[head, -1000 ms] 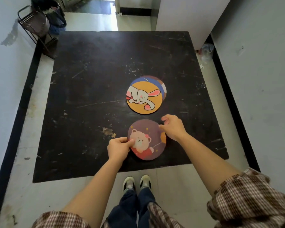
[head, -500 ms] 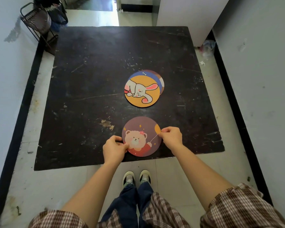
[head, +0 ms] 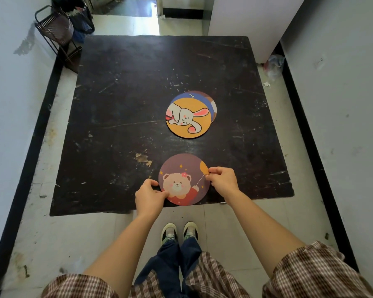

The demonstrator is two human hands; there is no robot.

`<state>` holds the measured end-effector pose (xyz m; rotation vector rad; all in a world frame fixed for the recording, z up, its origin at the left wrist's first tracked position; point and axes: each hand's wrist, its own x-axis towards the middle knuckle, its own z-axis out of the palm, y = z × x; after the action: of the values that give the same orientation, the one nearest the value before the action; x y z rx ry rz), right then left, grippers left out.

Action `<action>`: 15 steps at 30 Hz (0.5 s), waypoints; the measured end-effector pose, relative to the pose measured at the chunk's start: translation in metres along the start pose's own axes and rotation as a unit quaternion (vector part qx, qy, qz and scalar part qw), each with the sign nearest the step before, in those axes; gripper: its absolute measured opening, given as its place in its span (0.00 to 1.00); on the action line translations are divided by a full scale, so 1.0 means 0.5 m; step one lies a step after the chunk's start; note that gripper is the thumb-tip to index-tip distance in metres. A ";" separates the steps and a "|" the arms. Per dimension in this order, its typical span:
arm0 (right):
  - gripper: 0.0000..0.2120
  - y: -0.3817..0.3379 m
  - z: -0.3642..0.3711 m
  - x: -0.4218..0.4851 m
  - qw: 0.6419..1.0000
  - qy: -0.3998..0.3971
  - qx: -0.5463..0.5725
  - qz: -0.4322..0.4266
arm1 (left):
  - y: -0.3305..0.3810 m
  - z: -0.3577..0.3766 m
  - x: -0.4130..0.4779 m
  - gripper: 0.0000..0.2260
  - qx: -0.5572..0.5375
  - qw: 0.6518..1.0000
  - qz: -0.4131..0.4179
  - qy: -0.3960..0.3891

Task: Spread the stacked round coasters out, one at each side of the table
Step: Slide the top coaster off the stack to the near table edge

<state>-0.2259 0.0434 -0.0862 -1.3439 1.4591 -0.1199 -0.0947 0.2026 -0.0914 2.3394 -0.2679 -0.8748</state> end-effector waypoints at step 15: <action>0.15 0.003 0.000 -0.005 1.000 -0.007 -0.011 -0.026 | 0.006 0.003 0.018 0.18 0.063 0.998 -0.003 -0.027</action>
<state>-0.2274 0.0458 -0.0855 -1.3989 1.4171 -0.1273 -0.0888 0.1958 -0.0954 2.4355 -0.3468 -0.9500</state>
